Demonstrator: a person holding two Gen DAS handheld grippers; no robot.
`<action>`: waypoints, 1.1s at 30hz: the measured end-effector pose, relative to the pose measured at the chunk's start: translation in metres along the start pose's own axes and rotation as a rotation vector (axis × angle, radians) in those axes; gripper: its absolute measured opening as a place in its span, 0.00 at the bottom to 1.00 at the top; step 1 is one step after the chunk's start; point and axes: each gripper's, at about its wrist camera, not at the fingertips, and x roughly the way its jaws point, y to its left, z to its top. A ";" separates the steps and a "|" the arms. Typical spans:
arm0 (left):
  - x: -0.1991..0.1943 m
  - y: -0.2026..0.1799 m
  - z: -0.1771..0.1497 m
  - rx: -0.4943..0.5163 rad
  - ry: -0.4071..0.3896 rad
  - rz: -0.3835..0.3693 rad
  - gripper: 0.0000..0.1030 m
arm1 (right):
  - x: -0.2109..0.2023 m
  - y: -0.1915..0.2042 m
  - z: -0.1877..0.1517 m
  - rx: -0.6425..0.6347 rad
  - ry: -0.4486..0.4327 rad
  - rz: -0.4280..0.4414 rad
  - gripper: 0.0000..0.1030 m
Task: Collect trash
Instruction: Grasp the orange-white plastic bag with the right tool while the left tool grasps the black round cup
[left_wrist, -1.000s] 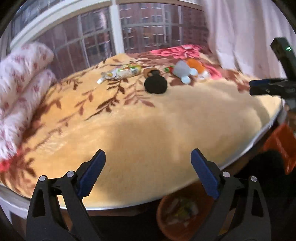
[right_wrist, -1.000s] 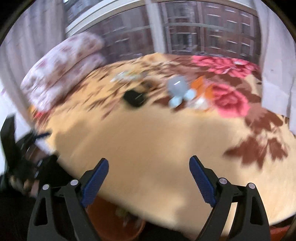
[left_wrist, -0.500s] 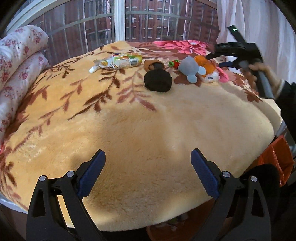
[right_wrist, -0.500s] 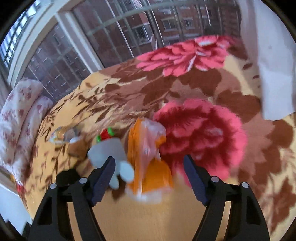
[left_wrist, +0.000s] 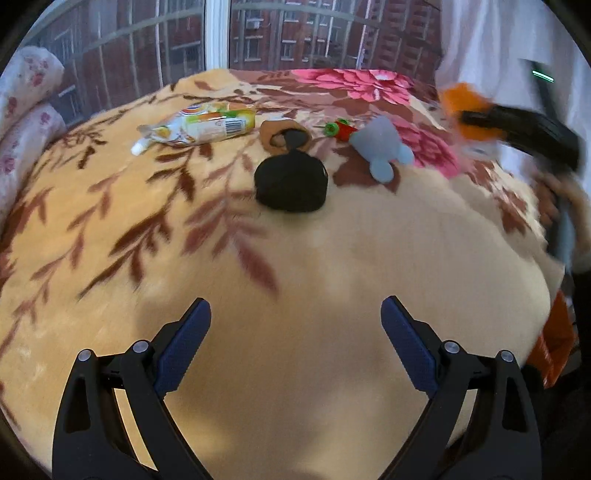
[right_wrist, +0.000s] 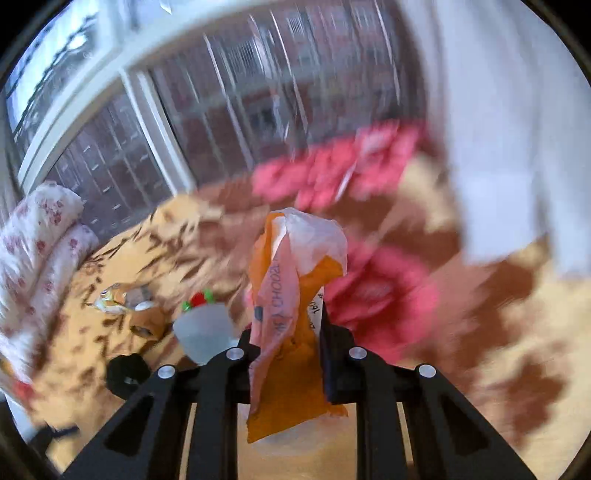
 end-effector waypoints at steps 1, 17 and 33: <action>0.009 0.001 0.011 -0.021 0.005 0.000 0.88 | -0.012 -0.002 0.000 -0.019 -0.032 -0.012 0.19; 0.095 0.014 0.091 -0.196 0.054 0.065 0.88 | -0.099 0.002 -0.097 -0.024 -0.024 0.157 0.20; 0.058 -0.007 0.075 -0.120 -0.105 0.202 0.52 | -0.098 0.037 -0.153 0.077 0.080 0.262 0.20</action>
